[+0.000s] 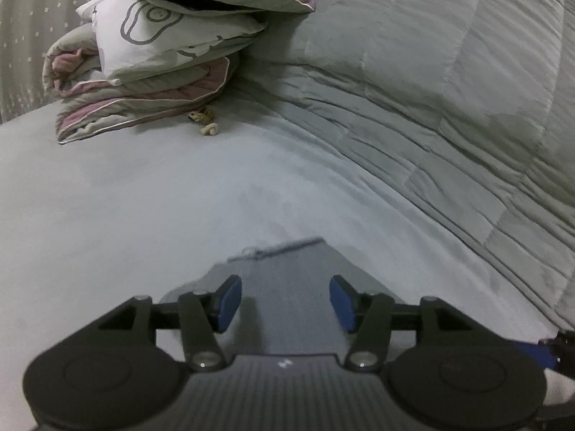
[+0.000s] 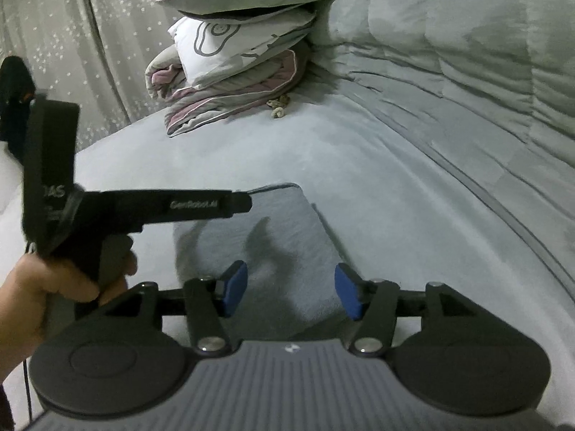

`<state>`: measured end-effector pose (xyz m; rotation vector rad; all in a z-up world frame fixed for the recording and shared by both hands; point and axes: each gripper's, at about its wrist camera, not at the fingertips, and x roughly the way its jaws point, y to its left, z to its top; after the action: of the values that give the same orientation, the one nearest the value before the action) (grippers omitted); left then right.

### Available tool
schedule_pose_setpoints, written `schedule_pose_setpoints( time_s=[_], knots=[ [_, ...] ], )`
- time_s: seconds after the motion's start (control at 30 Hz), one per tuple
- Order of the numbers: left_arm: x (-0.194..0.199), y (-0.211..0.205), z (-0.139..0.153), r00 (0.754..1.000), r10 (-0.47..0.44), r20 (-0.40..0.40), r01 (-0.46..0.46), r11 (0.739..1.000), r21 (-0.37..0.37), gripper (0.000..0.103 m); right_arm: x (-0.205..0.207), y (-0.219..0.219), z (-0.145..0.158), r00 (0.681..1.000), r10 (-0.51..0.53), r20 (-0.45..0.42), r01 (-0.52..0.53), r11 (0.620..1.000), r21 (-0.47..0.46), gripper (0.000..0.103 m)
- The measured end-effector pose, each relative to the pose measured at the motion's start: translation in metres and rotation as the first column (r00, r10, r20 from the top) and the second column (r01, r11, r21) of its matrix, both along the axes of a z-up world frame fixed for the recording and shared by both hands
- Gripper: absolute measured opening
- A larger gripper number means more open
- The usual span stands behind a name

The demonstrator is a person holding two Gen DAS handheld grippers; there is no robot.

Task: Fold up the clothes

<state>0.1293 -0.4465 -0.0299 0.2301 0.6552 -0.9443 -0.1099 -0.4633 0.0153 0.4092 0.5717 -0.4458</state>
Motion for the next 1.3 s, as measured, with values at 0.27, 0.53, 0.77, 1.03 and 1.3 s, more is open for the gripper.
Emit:
schedule_pose_setpoints(
  time_s=[0.27, 0.53, 0.77, 1.03, 1.3],
  knots=[
    [-0.036, 0.034, 0.026, 1.0, 0.009, -0.026, -0.007, 0.999, 0.053, 0.064, -0.02, 0.027, 0.03, 0.998, -0.052, -0.021, 0.052, 0.999, 0.012, 0.066],
    [-0.064, 0.078, 0.044, 0.999, 0.037, -0.018, -0.035, 0.994, 0.108, 0.069, -0.039, 0.068, 0.048, 0.987, -0.148, -0.059, 0.146, 0.989, -0.031, 0.075],
    [-0.088, 0.112, 0.04, 0.995, 0.09, -0.032, -0.084, 0.985, 0.153, 0.091, -0.057, 0.087, 0.041, 0.975, -0.216, -0.056, 0.219, 0.975, 0.046, 0.086],
    [-0.102, 0.15, 0.029, 0.984, 0.166, -0.07, -0.155, 0.978, 0.137, 0.102, -0.062, 0.11, 0.053, 0.963, -0.25, -0.101, 0.245, 0.968, -0.063, 0.103],
    [-0.127, 0.16, 0.031, 0.984, 0.163, 0.068, -0.174, 0.962, 0.21, 0.102, -0.061, 0.137, 0.072, 0.975, -0.175, -0.135, 0.156, 0.978, -0.138, 0.103]
  ],
)
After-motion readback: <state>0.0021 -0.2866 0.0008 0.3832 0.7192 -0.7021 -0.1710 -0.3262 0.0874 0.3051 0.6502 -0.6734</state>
